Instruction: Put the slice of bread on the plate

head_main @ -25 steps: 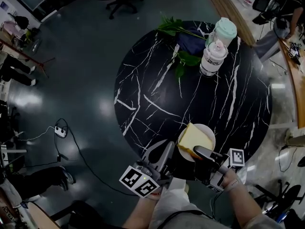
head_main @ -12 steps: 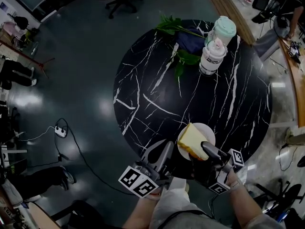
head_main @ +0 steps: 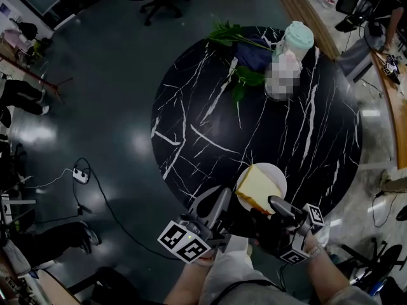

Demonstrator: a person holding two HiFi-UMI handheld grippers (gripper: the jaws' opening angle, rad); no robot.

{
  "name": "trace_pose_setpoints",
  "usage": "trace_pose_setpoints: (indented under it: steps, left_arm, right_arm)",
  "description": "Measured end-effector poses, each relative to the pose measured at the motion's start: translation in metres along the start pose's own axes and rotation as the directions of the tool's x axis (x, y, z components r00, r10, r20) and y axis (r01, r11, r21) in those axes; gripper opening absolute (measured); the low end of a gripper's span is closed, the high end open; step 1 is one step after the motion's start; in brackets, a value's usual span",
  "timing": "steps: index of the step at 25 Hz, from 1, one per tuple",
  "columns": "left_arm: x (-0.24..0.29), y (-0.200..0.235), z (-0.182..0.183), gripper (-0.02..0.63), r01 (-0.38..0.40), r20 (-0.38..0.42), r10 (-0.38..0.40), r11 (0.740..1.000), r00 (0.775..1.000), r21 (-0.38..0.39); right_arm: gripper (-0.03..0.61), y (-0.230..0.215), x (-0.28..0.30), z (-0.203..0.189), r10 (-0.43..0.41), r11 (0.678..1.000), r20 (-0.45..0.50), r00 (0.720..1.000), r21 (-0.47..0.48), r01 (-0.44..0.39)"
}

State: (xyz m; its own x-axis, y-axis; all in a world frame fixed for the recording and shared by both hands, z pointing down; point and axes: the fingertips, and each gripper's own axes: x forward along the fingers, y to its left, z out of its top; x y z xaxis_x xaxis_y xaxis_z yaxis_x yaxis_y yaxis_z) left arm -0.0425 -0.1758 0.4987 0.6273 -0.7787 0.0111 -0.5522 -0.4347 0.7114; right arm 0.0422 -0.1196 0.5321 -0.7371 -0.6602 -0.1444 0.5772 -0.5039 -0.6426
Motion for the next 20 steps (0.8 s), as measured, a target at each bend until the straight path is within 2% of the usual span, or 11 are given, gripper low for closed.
trace_pose_setpoints:
  steps: [5, 9, 12, 14, 17, 20]
  left_arm:
    - [-0.003, 0.002, -0.004, 0.006, -0.008, -0.003, 0.008, 1.000, 1.000, -0.004]
    - [-0.006, 0.001, -0.004, 0.006, -0.008, -0.001, 0.008, 1.000, 1.000, -0.003]
    - [-0.008, -0.001, -0.004, 0.006, -0.004, 0.003, 0.004, 1.000, 1.000, -0.002]
    - [-0.010, -0.004, -0.004, 0.006, 0.000, 0.004, 0.000, 1.000, 1.000, -0.001]
    - [-0.011, -0.009, -0.003, 0.006, 0.006, 0.008, -0.006, 1.000, 1.000, 0.002]
    - [-0.013, -0.014, -0.001, 0.006, 0.010, 0.014, -0.011, 1.000, 1.000, 0.006]
  right_arm:
    - [0.253, -0.011, -0.002, -0.012, -0.012, 1.000, -0.026, 1.000, 0.013, 0.012]
    - [0.253, -0.008, -0.001, -0.021, 0.017, 1.000, -0.040, 0.999, -0.002, -0.017]
    - [0.253, 0.000, 0.004, -0.035, 0.031, 0.997, -0.079, 0.996, -0.069, -0.037]
    - [0.253, 0.008, 0.006, -0.043, 0.032, 0.986, -0.106, 0.994, -0.158, -0.049]
    - [0.253, 0.021, 0.008, -0.052, 0.004, 0.934, -0.115, 0.993, -0.354, -0.044]
    - [0.253, 0.031, 0.008, -0.060, -0.059, 0.838, -0.118, 0.991, -0.545, -0.015]
